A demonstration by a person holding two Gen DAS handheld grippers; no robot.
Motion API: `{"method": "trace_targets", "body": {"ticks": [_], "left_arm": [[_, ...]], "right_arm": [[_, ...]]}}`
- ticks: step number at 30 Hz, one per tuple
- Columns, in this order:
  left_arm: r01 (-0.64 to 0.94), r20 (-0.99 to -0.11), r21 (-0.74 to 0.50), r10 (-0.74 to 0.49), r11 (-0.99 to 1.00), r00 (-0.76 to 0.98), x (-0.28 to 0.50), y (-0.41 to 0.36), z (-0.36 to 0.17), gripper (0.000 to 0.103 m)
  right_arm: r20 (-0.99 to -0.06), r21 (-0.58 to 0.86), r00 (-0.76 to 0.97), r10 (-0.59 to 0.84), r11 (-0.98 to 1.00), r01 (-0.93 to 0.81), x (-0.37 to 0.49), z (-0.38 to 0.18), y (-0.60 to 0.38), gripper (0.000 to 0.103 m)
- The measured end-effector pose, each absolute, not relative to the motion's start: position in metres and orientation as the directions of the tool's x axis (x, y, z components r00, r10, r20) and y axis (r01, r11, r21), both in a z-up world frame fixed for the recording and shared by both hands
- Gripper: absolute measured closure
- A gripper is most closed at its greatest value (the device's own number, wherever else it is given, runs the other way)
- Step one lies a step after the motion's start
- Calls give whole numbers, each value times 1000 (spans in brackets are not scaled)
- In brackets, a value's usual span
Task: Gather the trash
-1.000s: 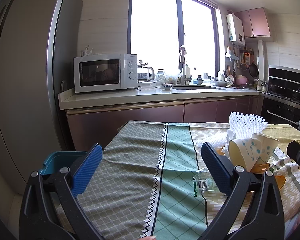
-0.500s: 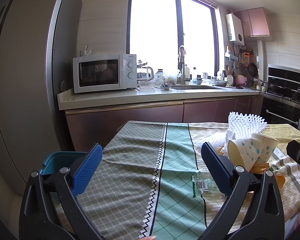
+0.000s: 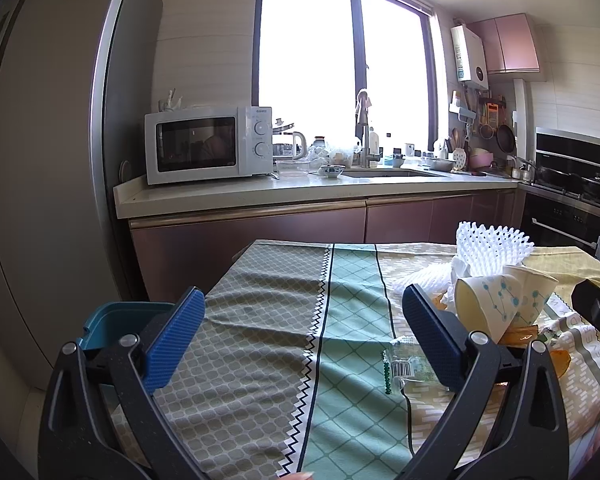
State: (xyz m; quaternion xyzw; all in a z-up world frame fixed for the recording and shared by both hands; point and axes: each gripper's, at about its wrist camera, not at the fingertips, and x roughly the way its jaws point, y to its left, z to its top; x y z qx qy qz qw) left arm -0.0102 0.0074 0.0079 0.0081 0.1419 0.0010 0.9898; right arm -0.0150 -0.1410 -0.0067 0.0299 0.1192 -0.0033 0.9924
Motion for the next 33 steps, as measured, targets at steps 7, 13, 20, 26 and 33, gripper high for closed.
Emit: {"method": "trace_targets", "body": {"ticks": [7, 13, 20, 26, 33], "left_arm": [[6, -288, 19, 0, 1000, 958, -9, 4, 7, 6], [14, -301, 19, -7, 1000, 954, -5, 1, 0, 6], [21, -315, 20, -14, 1000, 949, -1, -1, -3, 6], [26, -327, 20, -18, 999, 945, 3, -3, -5, 6], [40, -351, 15, -33, 999, 936, 9, -4, -9, 6]], "right_arm": [[-243, 66, 970, 4, 998, 12, -13, -8, -143, 7], [-246, 69, 969, 10, 998, 7, -12, -11, -145, 7], [-252, 78, 968, 11, 997, 9, -13, -12, -150, 7], [-259, 83, 966, 19, 997, 3, -11, -12, -154, 7], [-272, 91, 962, 25, 996, 0, -8, -13, -161, 7]]}}
